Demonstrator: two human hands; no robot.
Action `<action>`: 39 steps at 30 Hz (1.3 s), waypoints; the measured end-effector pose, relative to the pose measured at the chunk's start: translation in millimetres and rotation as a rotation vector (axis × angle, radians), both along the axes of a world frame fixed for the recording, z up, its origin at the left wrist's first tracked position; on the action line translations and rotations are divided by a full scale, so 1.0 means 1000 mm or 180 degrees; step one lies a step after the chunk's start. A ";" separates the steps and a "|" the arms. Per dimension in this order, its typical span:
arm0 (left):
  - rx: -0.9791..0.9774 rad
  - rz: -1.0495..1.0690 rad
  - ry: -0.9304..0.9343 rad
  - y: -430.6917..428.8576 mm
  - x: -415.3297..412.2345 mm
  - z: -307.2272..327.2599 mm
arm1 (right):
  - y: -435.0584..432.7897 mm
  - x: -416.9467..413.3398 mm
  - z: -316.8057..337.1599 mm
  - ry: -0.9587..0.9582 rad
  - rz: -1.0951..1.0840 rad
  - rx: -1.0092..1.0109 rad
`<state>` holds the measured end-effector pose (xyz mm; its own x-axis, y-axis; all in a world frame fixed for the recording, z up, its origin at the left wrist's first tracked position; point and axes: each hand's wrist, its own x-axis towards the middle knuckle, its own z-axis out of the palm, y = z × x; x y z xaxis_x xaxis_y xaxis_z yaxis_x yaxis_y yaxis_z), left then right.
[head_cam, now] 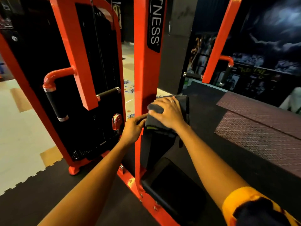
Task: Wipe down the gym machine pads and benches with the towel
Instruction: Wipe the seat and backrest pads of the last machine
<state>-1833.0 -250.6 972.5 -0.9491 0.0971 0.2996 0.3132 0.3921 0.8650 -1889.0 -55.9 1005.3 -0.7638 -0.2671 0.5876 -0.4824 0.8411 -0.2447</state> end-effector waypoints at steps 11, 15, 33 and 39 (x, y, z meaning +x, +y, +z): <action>0.0445 -0.0157 -0.0273 -0.003 0.003 -0.015 | -0.023 0.031 -0.020 0.0451 -0.0013 0.0391; 0.0219 -0.0150 -0.0109 0.001 0.005 -0.003 | 0.011 -0.011 0.000 -0.0030 0.0153 -0.0417; -0.1068 -0.0825 0.0421 0.019 -0.040 0.027 | 0.046 -0.042 -0.027 -0.0562 0.0082 -0.2062; -0.1752 -0.1173 0.0382 0.038 -0.071 0.049 | 0.047 -0.049 -0.033 -0.1093 -0.0232 -0.2972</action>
<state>-1904.2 -212.2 1021.4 -0.7879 0.5770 0.2151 0.5924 0.6150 0.5205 -1938.2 -9.1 972.6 -0.9278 0.2437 0.2824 -0.2163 0.2652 -0.9396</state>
